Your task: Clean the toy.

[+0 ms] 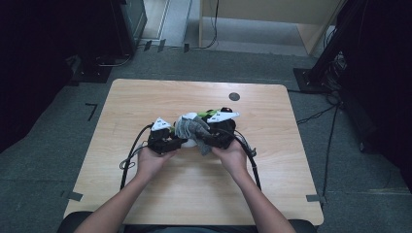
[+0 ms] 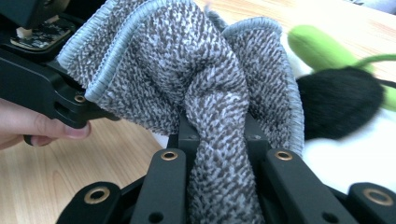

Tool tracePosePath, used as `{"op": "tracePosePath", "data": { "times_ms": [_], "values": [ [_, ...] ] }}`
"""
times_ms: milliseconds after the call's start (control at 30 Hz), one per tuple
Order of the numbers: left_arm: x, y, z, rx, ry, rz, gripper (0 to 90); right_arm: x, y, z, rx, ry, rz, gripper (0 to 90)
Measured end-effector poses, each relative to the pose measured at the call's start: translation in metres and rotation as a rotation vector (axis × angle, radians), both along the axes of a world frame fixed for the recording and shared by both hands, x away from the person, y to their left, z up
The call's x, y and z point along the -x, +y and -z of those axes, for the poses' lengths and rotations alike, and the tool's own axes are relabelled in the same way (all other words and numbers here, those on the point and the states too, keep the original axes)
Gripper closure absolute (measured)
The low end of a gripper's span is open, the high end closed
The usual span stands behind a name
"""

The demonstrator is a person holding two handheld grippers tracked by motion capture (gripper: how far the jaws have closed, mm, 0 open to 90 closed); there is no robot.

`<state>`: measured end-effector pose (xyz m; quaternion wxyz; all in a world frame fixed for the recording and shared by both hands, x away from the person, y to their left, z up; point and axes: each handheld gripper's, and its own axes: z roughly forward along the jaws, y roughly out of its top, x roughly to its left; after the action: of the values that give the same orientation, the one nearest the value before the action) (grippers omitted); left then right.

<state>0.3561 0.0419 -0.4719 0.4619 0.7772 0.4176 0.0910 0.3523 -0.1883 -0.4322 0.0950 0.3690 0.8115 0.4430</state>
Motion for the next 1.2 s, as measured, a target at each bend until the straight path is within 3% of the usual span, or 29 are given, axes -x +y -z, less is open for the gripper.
{"op": "tracePosePath", "data": {
  "times_ms": [300,467,633,1000,1200],
  "values": [
    [-0.002,0.001,0.002,-0.005,-0.009,0.015,53.5,0.002,-0.017,-0.005,0.019,-0.021,0.032,77.8],
    [-0.003,0.002,0.002,-0.005,-0.006,0.021,53.4,0.002,-0.037,-0.012,0.011,-0.046,0.090,77.8],
    [-0.002,0.000,0.002,-0.002,-0.013,0.024,53.3,-0.002,-0.063,-0.015,-0.041,-0.052,0.151,77.9],
    [-0.003,0.001,0.003,0.003,-0.014,0.030,53.2,-0.003,-0.071,-0.019,-0.041,-0.072,0.186,78.2],
    [-0.003,0.001,0.003,0.004,-0.015,0.032,53.2,-0.003,-0.084,-0.023,-0.071,-0.082,0.227,78.2]
  ]
}}
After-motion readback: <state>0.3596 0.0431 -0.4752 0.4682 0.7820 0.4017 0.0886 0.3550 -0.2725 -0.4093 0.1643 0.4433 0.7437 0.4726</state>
